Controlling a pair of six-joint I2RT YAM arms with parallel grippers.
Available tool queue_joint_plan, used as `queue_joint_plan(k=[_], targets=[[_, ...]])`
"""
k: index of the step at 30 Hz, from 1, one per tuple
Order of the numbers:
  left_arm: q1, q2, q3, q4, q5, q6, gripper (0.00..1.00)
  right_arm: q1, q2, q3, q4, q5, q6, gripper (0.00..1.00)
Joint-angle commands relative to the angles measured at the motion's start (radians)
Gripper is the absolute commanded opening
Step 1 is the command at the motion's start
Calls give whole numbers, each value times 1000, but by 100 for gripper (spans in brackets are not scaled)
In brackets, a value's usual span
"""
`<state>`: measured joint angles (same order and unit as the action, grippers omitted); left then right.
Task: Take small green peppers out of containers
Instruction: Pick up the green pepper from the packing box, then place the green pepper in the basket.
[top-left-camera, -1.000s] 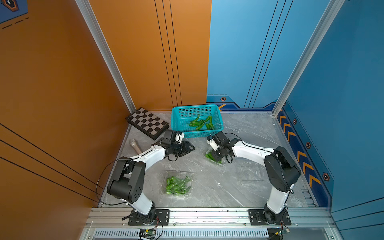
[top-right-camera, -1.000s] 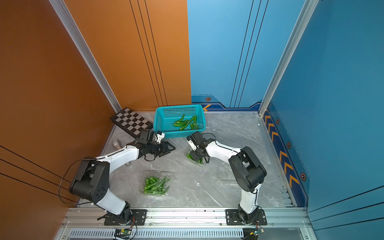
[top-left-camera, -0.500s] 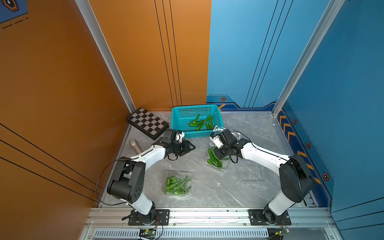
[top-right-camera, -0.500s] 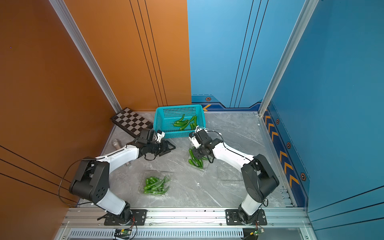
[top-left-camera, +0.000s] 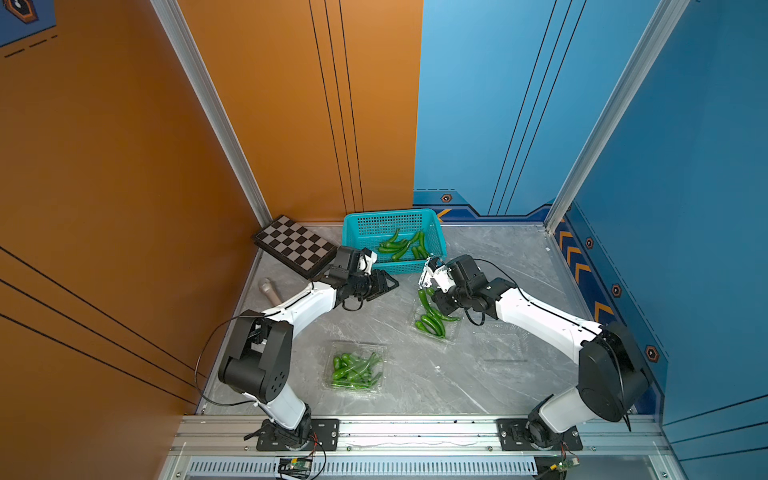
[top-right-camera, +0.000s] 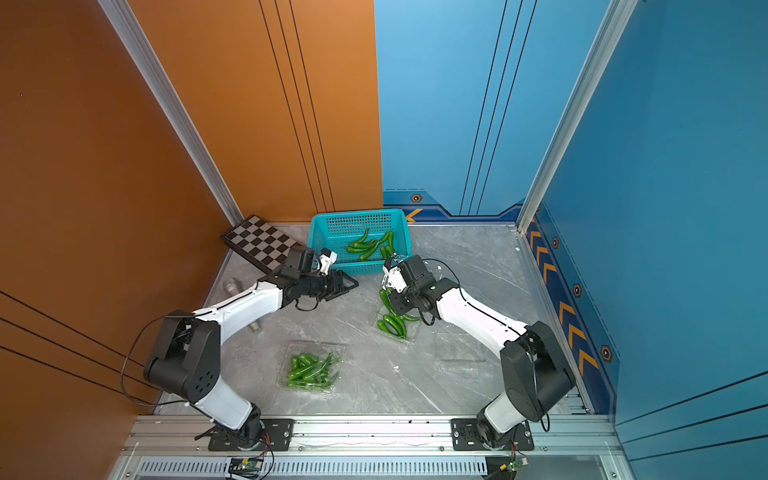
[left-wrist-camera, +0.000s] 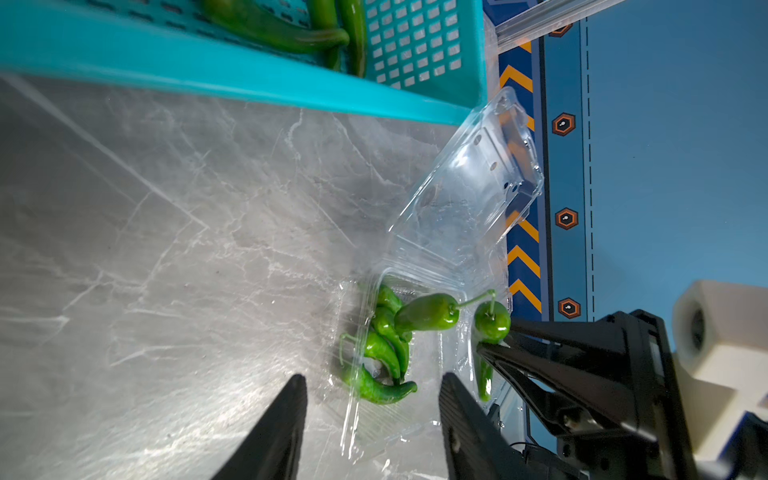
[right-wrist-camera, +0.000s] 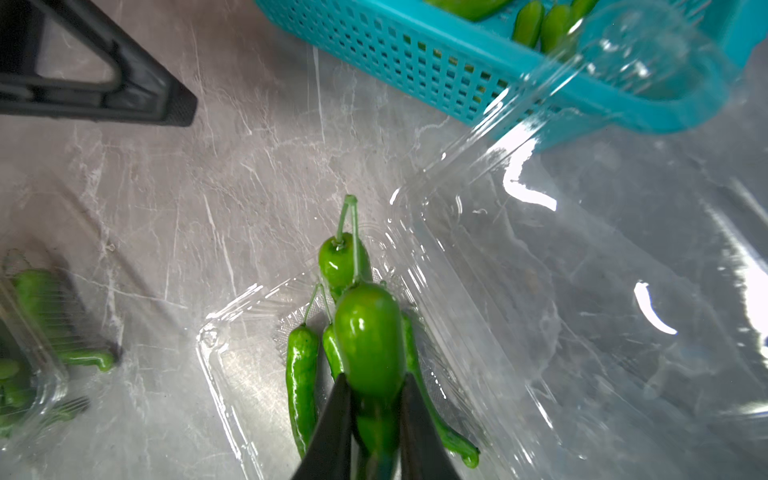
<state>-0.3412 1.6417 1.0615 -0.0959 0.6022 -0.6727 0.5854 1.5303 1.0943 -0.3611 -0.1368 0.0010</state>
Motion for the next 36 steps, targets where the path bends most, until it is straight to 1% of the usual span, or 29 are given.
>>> queue_joint_plan(k=[1,5,11,17,18,20,22,23,24,25,26,27,28,30,32,34,36], targets=[[-15,46,43,-5,-11,10,54,-10,-43,7,23,-29,22,6],[-22,95,106,-4,3,17,53,-24,-39,44,57,-51,25,6],[-28,118,166,-4,16,14,53,-49,87,215,82,-64,8,7],[-36,132,174,-4,25,13,53,-101,331,502,82,-91,45,7],[-36,132,173,-4,25,12,53,-109,379,547,89,-106,54,7],[-34,127,172,-4,26,10,53,-117,472,648,92,-93,60,8],[-34,117,167,-9,25,12,52,-132,578,775,93,-117,72,9],[-34,112,165,-17,24,16,53,-137,622,822,91,-117,85,14],[-34,105,162,-23,21,18,53,-142,672,881,82,-135,87,25],[-33,96,160,-31,17,23,53,-144,713,929,79,-140,91,32],[-33,88,155,-39,14,27,53,-147,742,961,78,-134,94,36],[-33,78,148,-41,10,28,53,-151,772,1000,77,-137,98,46],[-34,69,139,-41,7,30,53,-156,796,1034,76,-138,107,50],[-35,60,126,-41,2,30,53,-163,823,1081,73,-150,112,50],[-36,56,113,-41,3,31,53,-168,812,1085,72,-173,109,53],[-41,53,98,-41,7,37,53,-165,753,1034,67,-170,81,55],[-54,47,86,-42,8,43,53,-161,663,936,70,-164,51,56]])
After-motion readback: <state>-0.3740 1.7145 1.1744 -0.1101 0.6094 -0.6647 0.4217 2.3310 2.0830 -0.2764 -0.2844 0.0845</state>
